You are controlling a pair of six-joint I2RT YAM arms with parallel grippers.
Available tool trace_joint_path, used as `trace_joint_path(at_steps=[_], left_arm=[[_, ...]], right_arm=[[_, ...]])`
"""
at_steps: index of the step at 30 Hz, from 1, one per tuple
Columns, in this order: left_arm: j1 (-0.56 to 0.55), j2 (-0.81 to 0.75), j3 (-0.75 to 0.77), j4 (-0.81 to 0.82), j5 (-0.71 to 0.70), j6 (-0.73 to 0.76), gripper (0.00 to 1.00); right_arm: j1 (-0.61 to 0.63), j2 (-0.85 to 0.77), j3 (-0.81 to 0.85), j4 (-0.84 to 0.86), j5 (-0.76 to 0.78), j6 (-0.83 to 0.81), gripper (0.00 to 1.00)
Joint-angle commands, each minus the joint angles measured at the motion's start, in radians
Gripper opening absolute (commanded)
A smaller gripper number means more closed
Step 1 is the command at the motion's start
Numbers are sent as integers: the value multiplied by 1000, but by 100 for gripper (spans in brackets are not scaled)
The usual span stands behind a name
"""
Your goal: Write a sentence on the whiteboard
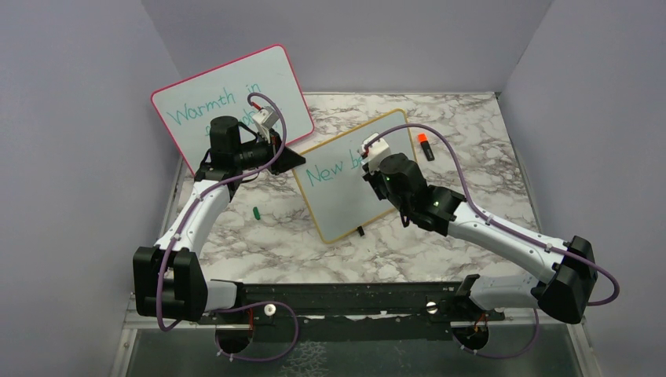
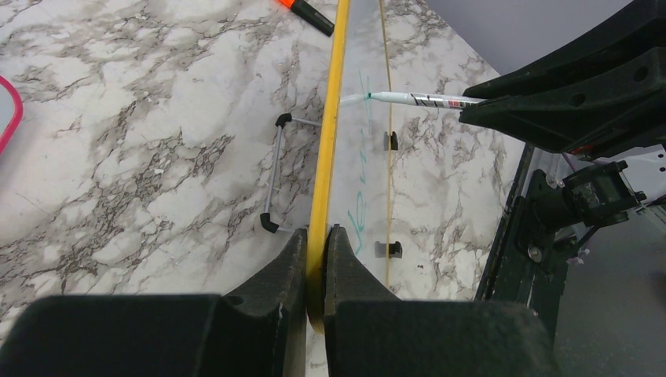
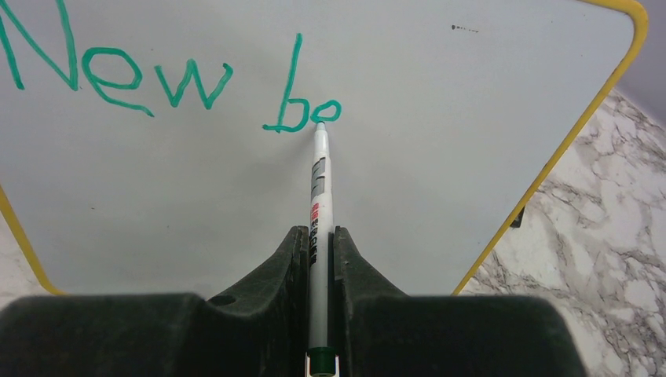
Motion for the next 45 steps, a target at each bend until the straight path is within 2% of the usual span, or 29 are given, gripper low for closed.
trace_joint_path(at_steps=[1,13,28,45], left_arm=[[-19,36,-12,-80,-81,76,0],[-19,36,-12,-80,-79,76,0],[-19,34,-11,-82,-82,77,0],[-19,35,-10,-82,-81,77,0]], right_arm=[[-7,5,-12,-41,44,4,0],[-7,5,-11,-23,70,5,0],[-31,-62,-14,38,36,-3,0],[-39,-25,7,63,-30,-8,0]])
